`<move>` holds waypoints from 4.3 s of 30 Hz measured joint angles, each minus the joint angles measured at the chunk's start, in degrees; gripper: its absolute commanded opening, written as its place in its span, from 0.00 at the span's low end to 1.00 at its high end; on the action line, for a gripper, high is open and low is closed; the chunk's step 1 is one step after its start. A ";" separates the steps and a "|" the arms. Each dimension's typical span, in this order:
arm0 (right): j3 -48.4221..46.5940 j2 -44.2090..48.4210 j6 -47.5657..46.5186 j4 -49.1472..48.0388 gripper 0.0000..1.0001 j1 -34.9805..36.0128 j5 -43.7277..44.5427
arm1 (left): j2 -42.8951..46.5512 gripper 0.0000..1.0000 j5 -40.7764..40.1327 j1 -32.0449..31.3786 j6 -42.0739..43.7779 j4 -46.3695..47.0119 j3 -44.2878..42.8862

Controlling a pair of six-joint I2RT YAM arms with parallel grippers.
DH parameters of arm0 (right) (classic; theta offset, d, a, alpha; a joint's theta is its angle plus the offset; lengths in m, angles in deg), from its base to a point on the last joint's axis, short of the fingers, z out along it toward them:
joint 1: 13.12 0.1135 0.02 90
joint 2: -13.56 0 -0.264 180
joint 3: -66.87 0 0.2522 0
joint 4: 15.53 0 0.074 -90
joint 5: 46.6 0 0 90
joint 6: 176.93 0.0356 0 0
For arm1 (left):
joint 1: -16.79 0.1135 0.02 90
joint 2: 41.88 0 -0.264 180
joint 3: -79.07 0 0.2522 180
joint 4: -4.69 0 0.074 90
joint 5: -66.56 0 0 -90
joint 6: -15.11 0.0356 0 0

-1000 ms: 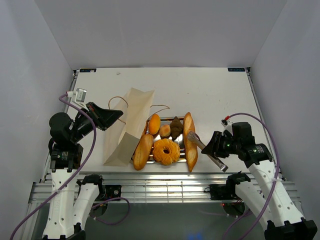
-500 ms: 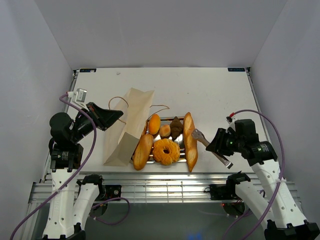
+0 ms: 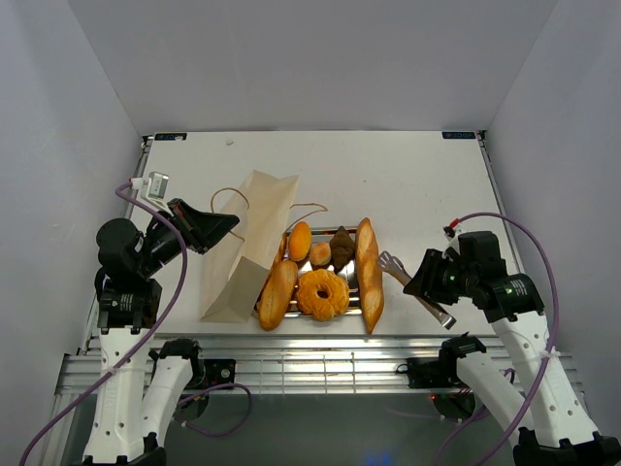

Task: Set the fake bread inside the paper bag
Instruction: Pick up the fake bread from the plate.

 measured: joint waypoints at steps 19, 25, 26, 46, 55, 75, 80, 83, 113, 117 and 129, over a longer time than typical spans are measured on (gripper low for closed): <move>2.82 -1.29 -1.16 -1.33 0.52 0.00 -1.53 | 0.09 0.00 0.00 0.00 0.00 0.00 0.00; 4.37 -2.03 -1.79 -1.92 0.53 0.00 -1.88 | 0.09 0.00 0.00 0.00 0.00 -0.02 0.00; 4.52 -2.16 -1.90 -2.03 0.53 0.00 -1.97 | 0.09 0.00 0.00 0.00 0.00 0.00 0.00; 5.79 -3.98 -3.15 -5.55 0.53 -0.02 -4.66 | 0.02 0.00 0.00 0.00 -0.02 0.02 0.00; 8.66 -4.22 -3.19 -7.39 0.36 0.00 -5.57 | 0.04 0.00 0.00 0.00 0.00 0.02 0.04; 6.60 -3.54 -0.79 -7.28 0.08 -0.02 -6.40 | 0.11 0.00 0.00 0.00 0.00 0.02 0.42; 4.46 -2.51 0.33 -7.19 0.08 0.00 -7.45 | 0.09 0.00 0.00 0.00 0.00 0.02 0.46; 3.69 -2.03 0.79 -7.04 0.08 -0.02 -8.28 | 0.11 0.00 0.00 0.00 0.00 0.07 0.79; -36.26 -12.66 3.10 1.07 0.08 -0.02 -32.63 | 0.57 0.00 -0.02 0.00 -0.61 0.61 2.16; -40.48 -16.48 3.13 1.79 0.08 0.00 -36.65 | 0.57 0.00 -0.02 0.00 -0.63 1.01 2.29; -41.77 -22.77 1.49 9.73 0.08 5.97 -42.34 | 0.48 0.00 -0.04 0.00 -1.14 2.25 2.99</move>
